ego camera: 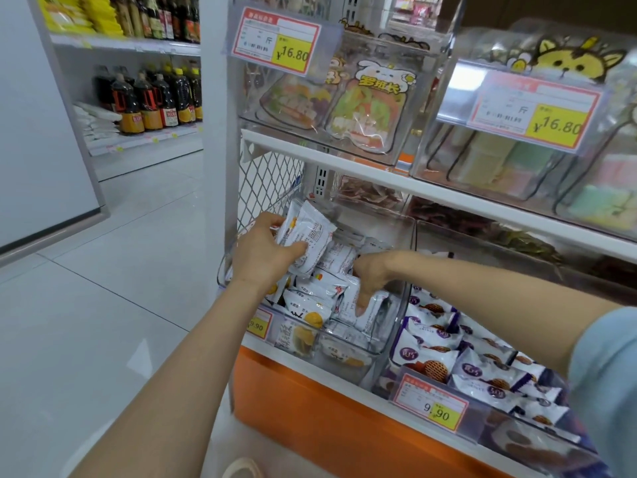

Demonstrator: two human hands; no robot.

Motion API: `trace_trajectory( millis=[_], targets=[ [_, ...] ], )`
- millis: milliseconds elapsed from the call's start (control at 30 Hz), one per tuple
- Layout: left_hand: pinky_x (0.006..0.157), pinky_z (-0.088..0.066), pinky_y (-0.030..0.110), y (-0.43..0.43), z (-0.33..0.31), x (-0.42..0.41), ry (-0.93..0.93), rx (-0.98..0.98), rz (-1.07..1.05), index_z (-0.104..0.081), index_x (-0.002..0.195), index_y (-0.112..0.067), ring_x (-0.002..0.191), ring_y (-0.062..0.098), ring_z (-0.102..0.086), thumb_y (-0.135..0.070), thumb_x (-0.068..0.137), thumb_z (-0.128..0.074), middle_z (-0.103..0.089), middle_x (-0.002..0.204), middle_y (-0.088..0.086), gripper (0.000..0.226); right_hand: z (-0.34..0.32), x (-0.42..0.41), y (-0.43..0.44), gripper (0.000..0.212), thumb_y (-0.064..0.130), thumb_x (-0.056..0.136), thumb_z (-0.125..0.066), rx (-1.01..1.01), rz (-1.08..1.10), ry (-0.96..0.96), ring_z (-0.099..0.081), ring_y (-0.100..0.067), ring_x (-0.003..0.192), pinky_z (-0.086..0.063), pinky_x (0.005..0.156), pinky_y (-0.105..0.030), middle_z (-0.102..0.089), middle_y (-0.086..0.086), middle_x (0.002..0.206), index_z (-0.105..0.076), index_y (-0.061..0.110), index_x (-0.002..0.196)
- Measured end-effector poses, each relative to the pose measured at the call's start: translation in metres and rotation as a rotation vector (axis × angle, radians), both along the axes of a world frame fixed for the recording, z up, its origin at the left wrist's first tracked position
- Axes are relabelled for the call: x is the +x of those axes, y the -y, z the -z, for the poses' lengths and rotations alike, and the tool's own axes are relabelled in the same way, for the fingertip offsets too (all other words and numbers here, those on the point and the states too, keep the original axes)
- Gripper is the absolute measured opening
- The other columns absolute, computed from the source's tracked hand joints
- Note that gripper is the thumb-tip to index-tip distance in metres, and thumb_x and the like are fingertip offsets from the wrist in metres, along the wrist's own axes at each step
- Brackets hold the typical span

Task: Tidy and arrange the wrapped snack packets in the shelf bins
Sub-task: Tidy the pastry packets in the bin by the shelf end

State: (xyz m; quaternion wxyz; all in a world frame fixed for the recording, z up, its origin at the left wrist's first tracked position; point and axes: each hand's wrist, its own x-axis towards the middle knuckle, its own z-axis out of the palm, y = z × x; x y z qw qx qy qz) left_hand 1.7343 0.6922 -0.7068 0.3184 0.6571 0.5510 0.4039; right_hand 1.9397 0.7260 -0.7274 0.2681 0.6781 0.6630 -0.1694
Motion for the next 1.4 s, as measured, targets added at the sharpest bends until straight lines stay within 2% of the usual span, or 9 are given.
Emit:
trace_trajectory(
  millis=[167,367,500,700,867,1000,1133,1267,1400],
  targets=[
    [0.079,-0.052,0.037,-0.001,0.001,-0.002,0.017,0.009,0.012,-0.051,0.120,-0.016,0.088,0.022,-0.058,-0.026,0.080,-0.071,-0.055,0.094,-0.003,0.046,-0.007,0.002,-0.002,0.078,0.053,0.065,-0.078,0.128,-0.060,0.156,-0.058,-0.022,0.098,-0.049,0.082,-0.029,-0.060,-0.003,0.116,-0.053,0.008,0.124],
    [0.080,-0.052,0.037,-0.003,0.004,-0.004,0.028,0.010,0.024,-0.051,0.118,-0.016,0.088,0.023,-0.058,-0.025,0.080,-0.071,-0.056,0.094,-0.002,0.044,-0.013,-0.003,-0.002,0.079,0.058,0.064,-0.076,0.151,-0.053,0.239,-0.058,-0.019,0.090,-0.053,0.085,-0.033,-0.062,0.002,0.107,-0.053,0.010,0.122],
    [0.073,-0.044,0.026,-0.004,0.005,-0.001,0.016,0.007,0.037,-0.052,0.120,-0.017,0.087,0.017,-0.054,-0.028,0.080,-0.072,-0.060,0.105,0.001,0.046,-0.017,-0.004,0.005,0.073,0.061,0.066,-0.072,0.120,-0.095,0.264,-0.056,-0.015,0.075,-0.052,0.081,-0.029,-0.055,0.007,0.073,-0.057,0.008,0.114],
    [0.077,-0.050,0.032,-0.003,0.004,0.009,0.036,-0.010,0.112,-0.050,0.122,-0.016,0.088,0.024,-0.060,-0.027,0.079,-0.072,-0.062,0.113,0.007,0.049,-0.032,0.011,0.009,0.084,0.061,0.063,-0.075,0.223,-0.083,0.117,-0.054,-0.020,0.107,-0.047,0.085,-0.030,-0.057,0.001,0.126,-0.046,0.021,0.130],
    [0.081,-0.047,0.029,-0.003,0.008,0.021,0.017,-0.042,0.270,-0.051,0.123,-0.018,0.094,0.018,-0.056,-0.028,0.079,-0.073,-0.059,0.108,0.001,0.050,-0.058,0.032,0.034,0.085,0.017,0.074,-0.078,0.171,0.045,-0.721,-0.043,-0.009,0.124,-0.039,0.098,-0.022,-0.041,0.009,0.136,-0.027,0.026,0.141],
    [0.083,-0.042,0.024,-0.001,0.012,0.037,0.055,-0.084,0.465,-0.054,0.118,-0.019,0.105,0.013,-0.053,-0.023,0.076,-0.076,-0.058,0.112,0.000,0.047,-0.054,0.030,0.049,0.050,0.028,0.070,-0.081,0.271,0.050,-0.889,-0.057,-0.002,0.105,-0.044,0.088,-0.019,-0.061,0.017,0.110,-0.054,0.032,0.112],
    [0.094,-0.046,0.036,0.000,0.020,0.046,-0.051,-0.051,0.485,-0.046,0.129,-0.019,0.110,0.018,-0.053,-0.027,0.075,-0.077,-0.056,0.119,0.000,0.064,-0.056,0.029,0.056,0.033,0.027,0.074,-0.080,0.420,0.040,-0.766,-0.057,-0.011,0.093,-0.042,0.077,-0.017,-0.061,0.018,0.093,-0.059,0.026,0.099],
    [0.100,-0.037,0.034,-0.008,0.032,0.037,-0.533,0.137,0.504,-0.041,0.133,-0.018,0.121,0.019,-0.042,-0.041,0.076,-0.073,-0.050,0.130,0.001,0.070,-0.061,0.029,0.057,0.076,0.038,0.078,-0.074,0.393,0.018,-0.423,-0.044,-0.015,0.124,-0.031,0.097,-0.017,-0.046,0.005,0.134,-0.039,0.014,0.141],
    [0.102,-0.032,0.031,-0.015,0.040,0.029,-0.621,0.167,0.582,-0.044,0.129,-0.020,0.121,0.019,-0.039,-0.045,0.078,-0.070,-0.048,0.132,0.000,0.063,-0.045,0.021,0.041,0.087,0.040,0.073,-0.077,0.250,0.005,-0.311,-0.037,-0.020,0.134,-0.028,0.112,-0.029,-0.033,-0.001,0.151,-0.033,0.016,0.144]
  ],
)
